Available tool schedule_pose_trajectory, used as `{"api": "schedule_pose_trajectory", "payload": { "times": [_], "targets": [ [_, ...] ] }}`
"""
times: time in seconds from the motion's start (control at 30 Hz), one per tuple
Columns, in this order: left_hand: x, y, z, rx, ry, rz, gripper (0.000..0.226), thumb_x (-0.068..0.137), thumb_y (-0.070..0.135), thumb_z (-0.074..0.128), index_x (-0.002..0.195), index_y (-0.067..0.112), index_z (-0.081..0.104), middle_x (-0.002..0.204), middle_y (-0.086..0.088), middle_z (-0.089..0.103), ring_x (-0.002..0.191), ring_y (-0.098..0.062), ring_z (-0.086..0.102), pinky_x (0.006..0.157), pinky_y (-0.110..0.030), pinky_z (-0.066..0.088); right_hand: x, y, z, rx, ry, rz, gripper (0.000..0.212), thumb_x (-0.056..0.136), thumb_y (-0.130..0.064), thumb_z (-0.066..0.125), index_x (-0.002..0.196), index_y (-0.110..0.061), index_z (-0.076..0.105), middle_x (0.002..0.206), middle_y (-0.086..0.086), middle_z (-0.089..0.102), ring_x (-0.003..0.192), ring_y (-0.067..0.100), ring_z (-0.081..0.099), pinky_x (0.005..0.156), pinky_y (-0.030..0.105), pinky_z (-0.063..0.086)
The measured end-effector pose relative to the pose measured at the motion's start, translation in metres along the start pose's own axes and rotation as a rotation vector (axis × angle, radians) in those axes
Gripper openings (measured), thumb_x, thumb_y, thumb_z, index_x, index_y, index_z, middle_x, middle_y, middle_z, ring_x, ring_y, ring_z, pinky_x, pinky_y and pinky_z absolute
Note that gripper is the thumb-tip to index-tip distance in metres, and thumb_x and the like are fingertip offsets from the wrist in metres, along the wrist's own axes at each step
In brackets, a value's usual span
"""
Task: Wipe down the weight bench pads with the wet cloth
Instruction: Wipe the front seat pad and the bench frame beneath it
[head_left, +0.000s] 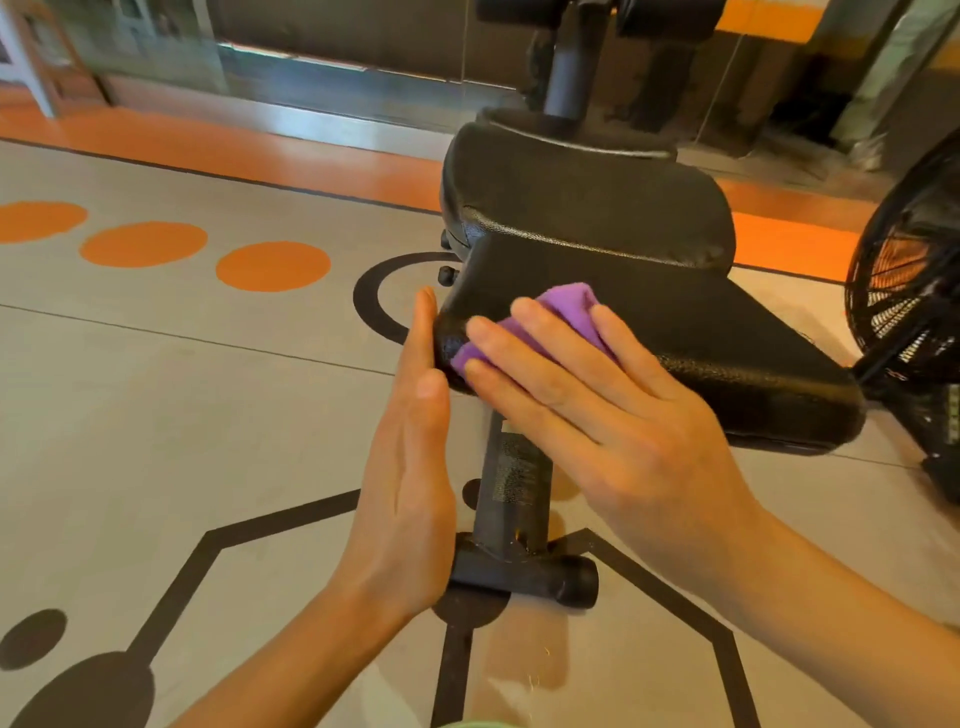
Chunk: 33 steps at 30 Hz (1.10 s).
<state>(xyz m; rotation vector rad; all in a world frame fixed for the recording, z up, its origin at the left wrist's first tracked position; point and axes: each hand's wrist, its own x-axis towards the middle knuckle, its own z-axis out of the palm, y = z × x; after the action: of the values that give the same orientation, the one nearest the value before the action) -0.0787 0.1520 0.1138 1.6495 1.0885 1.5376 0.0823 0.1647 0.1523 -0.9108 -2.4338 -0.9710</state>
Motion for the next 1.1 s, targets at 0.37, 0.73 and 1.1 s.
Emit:
{"api": "schedule_pose_trajectory", "payload": {
  "times": [0.37,0.73,1.1],
  "targets": [
    [0.053,-0.006,0.012,0.724,0.035,0.677,0.049,0.107,0.027,0.019,0.147,0.005,0.034,0.156,-0.011,0.029,0.15,-0.023,0.013,0.124,-0.037,0.0,-0.046,0.012,0.007,-0.187,0.094,0.069,0.042,0.102,-0.009,0.036,0.143,-0.014,0.028,0.15,0.002,0.024,0.141,0.023,0.024,0.119,0.042,0.011],
    [0.051,-0.003,0.013,0.779,0.053,0.656,0.049,0.107,0.024,0.022,0.149,0.003,0.036,0.157,-0.014,0.032,0.149,-0.035,0.014,0.124,-0.041,-0.002,-0.045,0.012,0.006,-0.18,0.124,0.08,0.045,0.1,-0.006,0.044,0.142,-0.014,0.031,0.149,0.002,0.025,0.14,0.021,0.025,0.119,0.039,0.013],
    [0.044,0.004,0.015,0.77,0.046,0.579,0.05,0.107,0.024,0.018,0.15,0.005,0.036,0.159,-0.009,0.03,0.152,-0.03,0.007,0.123,-0.039,-0.008,-0.057,0.019,0.0,-0.129,0.154,0.133,0.043,0.099,-0.009,0.045,0.14,-0.013,0.035,0.146,0.003,0.03,0.138,0.023,0.03,0.117,0.038,0.021]
  ]
}}
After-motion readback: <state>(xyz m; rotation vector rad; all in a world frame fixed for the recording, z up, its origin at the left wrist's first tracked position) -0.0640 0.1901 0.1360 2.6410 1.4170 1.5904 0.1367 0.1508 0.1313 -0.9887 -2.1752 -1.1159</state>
